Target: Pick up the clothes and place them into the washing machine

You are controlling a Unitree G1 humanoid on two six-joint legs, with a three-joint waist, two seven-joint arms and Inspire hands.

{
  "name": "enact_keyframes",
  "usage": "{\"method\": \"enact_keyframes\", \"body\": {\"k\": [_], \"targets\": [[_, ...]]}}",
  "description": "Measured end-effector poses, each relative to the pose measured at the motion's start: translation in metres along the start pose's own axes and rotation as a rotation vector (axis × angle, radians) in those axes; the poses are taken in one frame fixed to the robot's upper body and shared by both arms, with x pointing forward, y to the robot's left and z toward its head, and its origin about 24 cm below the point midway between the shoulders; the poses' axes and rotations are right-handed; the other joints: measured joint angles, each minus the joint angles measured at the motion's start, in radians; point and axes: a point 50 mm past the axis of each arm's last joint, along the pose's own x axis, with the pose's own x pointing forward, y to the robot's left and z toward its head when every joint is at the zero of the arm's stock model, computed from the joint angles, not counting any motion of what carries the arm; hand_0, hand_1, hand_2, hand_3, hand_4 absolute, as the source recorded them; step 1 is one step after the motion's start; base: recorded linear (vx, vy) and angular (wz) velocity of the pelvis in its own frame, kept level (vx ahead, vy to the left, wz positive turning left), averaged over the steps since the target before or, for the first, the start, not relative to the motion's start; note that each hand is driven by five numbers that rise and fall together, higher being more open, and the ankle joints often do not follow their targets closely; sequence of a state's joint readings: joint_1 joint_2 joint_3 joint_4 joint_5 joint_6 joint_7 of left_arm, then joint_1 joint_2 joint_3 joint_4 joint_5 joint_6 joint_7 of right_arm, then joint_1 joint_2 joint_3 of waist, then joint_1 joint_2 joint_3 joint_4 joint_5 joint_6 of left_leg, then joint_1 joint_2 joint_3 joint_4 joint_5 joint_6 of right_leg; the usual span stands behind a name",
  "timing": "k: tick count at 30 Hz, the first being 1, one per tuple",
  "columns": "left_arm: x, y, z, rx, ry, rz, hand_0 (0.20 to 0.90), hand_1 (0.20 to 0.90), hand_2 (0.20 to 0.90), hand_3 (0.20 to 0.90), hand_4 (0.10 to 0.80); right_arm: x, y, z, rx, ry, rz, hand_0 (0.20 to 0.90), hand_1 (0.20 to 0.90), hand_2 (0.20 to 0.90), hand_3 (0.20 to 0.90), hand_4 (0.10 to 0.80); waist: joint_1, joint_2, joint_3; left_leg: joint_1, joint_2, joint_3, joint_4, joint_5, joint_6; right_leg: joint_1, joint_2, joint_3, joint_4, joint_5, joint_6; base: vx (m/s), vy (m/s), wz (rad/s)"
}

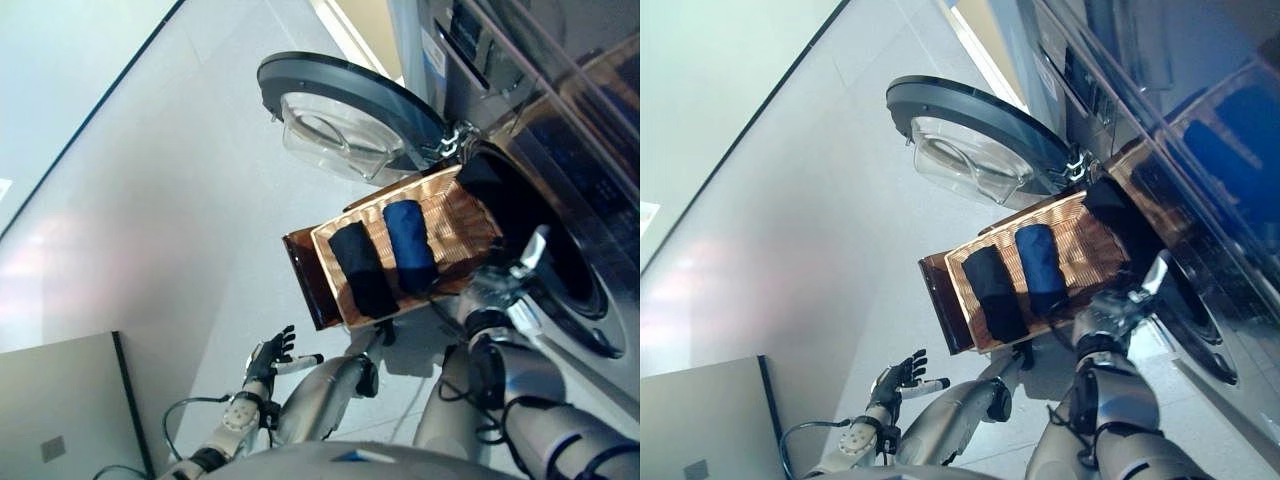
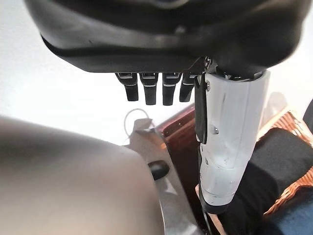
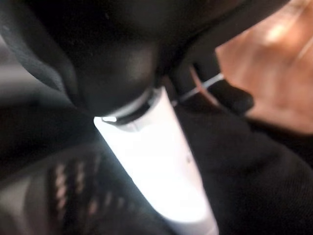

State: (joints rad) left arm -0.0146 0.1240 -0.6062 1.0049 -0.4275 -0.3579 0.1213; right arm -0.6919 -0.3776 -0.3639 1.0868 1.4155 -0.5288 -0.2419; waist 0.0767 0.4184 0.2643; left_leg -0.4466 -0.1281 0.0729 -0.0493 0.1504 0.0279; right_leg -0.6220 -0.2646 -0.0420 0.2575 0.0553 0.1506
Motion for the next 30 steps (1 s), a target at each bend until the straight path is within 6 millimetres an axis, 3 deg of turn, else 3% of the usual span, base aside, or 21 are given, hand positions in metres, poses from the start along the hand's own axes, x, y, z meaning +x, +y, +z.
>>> {"method": "enact_keyframes", "body": {"k": [2, 5, 6, 10, 14, 15, 20, 30], "targets": [[0.000, -0.002, 0.002, -0.005, -0.013, -0.011, 0.900, 0.900, 0.900, 0.900, 0.800, 0.008, 0.028, 0.024, -0.026, -0.078, 0.051, 0.200, 0.200, 0.200, 0.200, 0.300, 0.002, 0.015, 0.001, 0.000, -0.007, 0.003, -0.008, 0.006, 0.008, -0.004, -0.006, 0.004, -0.001, -0.001, 0.005, -0.001, 0.019, -0.02], [0.001, -0.001, 0.013, -0.012, -0.070, -0.020, 0.900, 0.900, 0.900, 0.900, 0.800, 0.015, 0.093, 0.088, -0.042, -0.270, 0.168, 0.200, 0.200, 0.200, 0.200, 0.300, 0.023, 0.034, 0.001, 0.000, -0.024, 0.003, -0.009, 0.009, 0.012, -0.014, -0.021, 0.015, 0.008, -0.006, 0.020, -0.022, 0.018, 0.01], [0.001, 0.000, 0.016, -0.013, -0.092, -0.023, 0.900, 0.900, 0.900, 0.900, 0.800, 0.010, 0.107, 0.101, -0.144, -0.380, 0.272, 0.200, 0.200, 0.200, 0.200, 0.300, 0.022, 0.048, 0.005, -0.003, -0.030, 0.004, -0.010, 0.009, 0.012, -0.016, -0.026, 0.016, 0.008, -0.005, 0.025, 0.000, 0.000, 0.00], [0.001, 0.004, 0.019, 0.007, -0.106, -0.022, 0.900, 0.900, 0.900, 0.900, 0.800, 0.008, 0.116, 0.100, -0.221, -0.374, 0.294, 0.200, 0.200, 0.200, 0.200, 0.300, 0.014, 0.044, 0.011, -0.007, -0.041, 0.006, -0.009, 0.002, 0.012, -0.018, -0.032, 0.027, -0.004, 0.003, 0.039, 0.007, -0.009, -0.02], [0.000, 0.009, 0.016, 0.020, -0.090, -0.012, 0.900, 0.900, 0.900, 0.900, 0.800, 0.010, 0.119, 0.112, -0.311, -0.424, 0.268, 0.200, 0.200, 0.200, 0.200, 0.300, 0.014, 0.041, 0.015, -0.020, -0.048, 0.005, -0.004, -0.002, 0.025, -0.017, -0.036, 0.027, -0.022, 0.012, 0.050, -0.005, -0.018, 0.05], [0.000, 0.009, 0.016, 0.021, -0.090, -0.011, 0.900, 0.900, 0.900, 0.900, 0.800, 0.012, 0.117, 0.115, -0.342, -0.438, 0.248, 0.900, 0.900, 0.900, 0.900, 0.800, 0.014, 0.038, 0.017, -0.019, -0.050, 0.003, -0.002, -0.003, 0.026, -0.016, -0.039, 0.027, -0.020, 0.013, 0.050, -0.029, -0.030, 0.05], [0.000, 0.012, 0.018, 0.037, -0.099, -0.001, 0.900, 0.900, 0.900, 0.900, 0.800, 0.021, 0.108, 0.106, -0.451, -0.350, 0.137, 0.900, 0.900, 0.900, 0.900, 0.800, 0.000, 0.007, 0.043, -0.027, -0.058, 0.006, 0.001, -0.002, 0.028, -0.017, -0.048, 0.028, -0.035, 0.021, 0.057, -0.020, -0.018, 0.01], [0.001, 0.016, 0.018, 0.037, -0.099, 0.029, 0.900, 0.900, 0.900, 0.900, 0.800, 0.025, 0.099, 0.090, -0.587, -0.264, 0.157, 0.900, 0.900, 0.900, 0.900, 0.800, -0.005, -0.037, 0.079, -0.032, -0.058, 0.013, 0.009, 0.004, 0.043, -0.005, -0.044, 0.030, -0.073, 0.051, 0.057, 0.001, -0.005, -0.03]]}}
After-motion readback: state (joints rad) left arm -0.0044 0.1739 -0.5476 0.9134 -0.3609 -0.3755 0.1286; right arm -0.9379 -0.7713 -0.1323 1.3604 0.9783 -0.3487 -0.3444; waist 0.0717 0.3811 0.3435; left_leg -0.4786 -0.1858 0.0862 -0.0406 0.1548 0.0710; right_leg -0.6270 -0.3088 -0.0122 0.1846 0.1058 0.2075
